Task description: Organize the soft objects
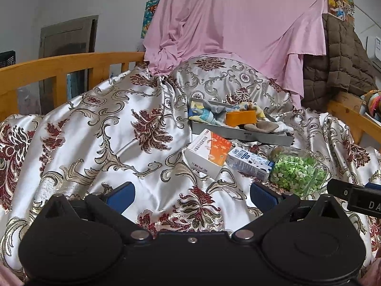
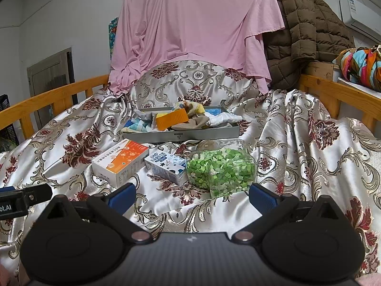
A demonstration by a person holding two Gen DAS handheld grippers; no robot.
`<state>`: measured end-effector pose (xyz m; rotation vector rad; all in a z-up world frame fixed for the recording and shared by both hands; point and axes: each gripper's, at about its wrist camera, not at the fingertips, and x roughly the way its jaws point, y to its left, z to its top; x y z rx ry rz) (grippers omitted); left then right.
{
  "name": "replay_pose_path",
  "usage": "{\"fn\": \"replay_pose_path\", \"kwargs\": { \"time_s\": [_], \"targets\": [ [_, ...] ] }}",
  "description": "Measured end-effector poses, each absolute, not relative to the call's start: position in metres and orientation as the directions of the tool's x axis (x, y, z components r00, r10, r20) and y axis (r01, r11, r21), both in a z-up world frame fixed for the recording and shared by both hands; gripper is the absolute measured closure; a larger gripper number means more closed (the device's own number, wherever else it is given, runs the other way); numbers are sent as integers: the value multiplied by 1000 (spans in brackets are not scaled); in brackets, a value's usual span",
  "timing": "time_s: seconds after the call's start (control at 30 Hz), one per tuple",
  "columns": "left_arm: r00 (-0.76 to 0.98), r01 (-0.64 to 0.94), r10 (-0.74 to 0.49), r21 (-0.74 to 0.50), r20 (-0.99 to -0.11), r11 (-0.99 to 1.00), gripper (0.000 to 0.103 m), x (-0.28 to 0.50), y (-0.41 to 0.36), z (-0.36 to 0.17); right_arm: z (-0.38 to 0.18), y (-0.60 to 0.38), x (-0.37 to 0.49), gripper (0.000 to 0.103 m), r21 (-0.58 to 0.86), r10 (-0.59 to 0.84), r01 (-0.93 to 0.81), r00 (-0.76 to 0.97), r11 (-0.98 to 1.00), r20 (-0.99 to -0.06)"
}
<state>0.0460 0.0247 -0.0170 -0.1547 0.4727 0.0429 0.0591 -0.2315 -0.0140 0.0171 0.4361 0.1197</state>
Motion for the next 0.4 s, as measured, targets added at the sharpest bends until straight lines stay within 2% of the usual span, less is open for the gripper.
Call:
{"fn": "replay_pose_path", "kwargs": {
  "time_s": [0.4],
  "targets": [
    [887,-73,0,-141,-462,987,1,47,27,-17,-15,-235,58,0,39,119,-113,898,993,-423]
  ]
}}
